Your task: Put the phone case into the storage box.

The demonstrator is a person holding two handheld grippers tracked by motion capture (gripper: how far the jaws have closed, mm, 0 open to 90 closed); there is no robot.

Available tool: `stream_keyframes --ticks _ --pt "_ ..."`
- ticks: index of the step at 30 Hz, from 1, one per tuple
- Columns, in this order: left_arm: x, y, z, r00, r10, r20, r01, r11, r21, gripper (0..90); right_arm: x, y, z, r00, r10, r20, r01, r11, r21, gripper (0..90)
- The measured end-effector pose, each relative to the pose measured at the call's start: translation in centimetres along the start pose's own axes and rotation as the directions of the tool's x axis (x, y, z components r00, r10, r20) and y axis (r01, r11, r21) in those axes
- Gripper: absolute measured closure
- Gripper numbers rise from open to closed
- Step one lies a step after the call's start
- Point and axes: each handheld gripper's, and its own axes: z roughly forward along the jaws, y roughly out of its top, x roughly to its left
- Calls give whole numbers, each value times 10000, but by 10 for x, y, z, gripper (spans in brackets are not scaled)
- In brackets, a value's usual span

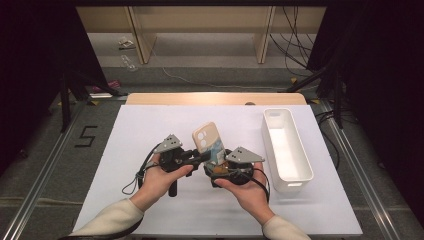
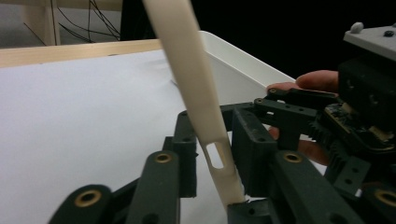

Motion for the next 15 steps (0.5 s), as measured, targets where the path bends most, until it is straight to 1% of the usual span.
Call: stream_keyframes --ticks 1,2,4,5,6,7,8,9,10,13,15 --pt "0 0 0 10000 0 0 0 10000 0 748 0 0 0 10000 0 0 0 10000 0 123" --pt "0 1 -1 9997 -131 185 132 9999 -53 771 1 0 0 10000 -43 47 43 9999 -101 120" --pt "-1 2 -2 9990 -184 407 189 9998 -113 788 1 0 1 9999 -102 66 104 9998 -188 116" --pt "-2 2 -3 9992 -41 402 47 9999 -137 794 1 0 2 9999 -130 -92 127 9996 -245 104" --pt "-3 3 -3 9990 56 450 -49 9998 -170 794 1 0 2 9999 -130 -92 127 9996 -245 104" --pt "-3 4 -4 9987 64 500 -53 9998 -209 795 1 0 2 9997 -98 -217 90 9994 -333 81" --pt "-3 4 -5 9988 86 489 -74 9997 -250 795 0 1 2 9993 -71 -365 59 9995 -311 38" --pt "-3 5 -5 9989 112 459 -99 9995 -295 795 0 1 3 9986 -138 -507 126 9996 -241 5" --pt "-1 6 -7 9992 135 373 -120 9992 -388 795 -1 2 2 9979 -174 -617 154 9994 -316 3" --pt "1 7 -8 9994 228 254 -217 9989 -425 795 -1 2 1 9979 -172 -628 154 9994 -299 3" --pt "3 9 -10 9993 380 61 -376 9979 -528 795 -2 4 -1 9978 -140 -653 111 9990 -440 2"
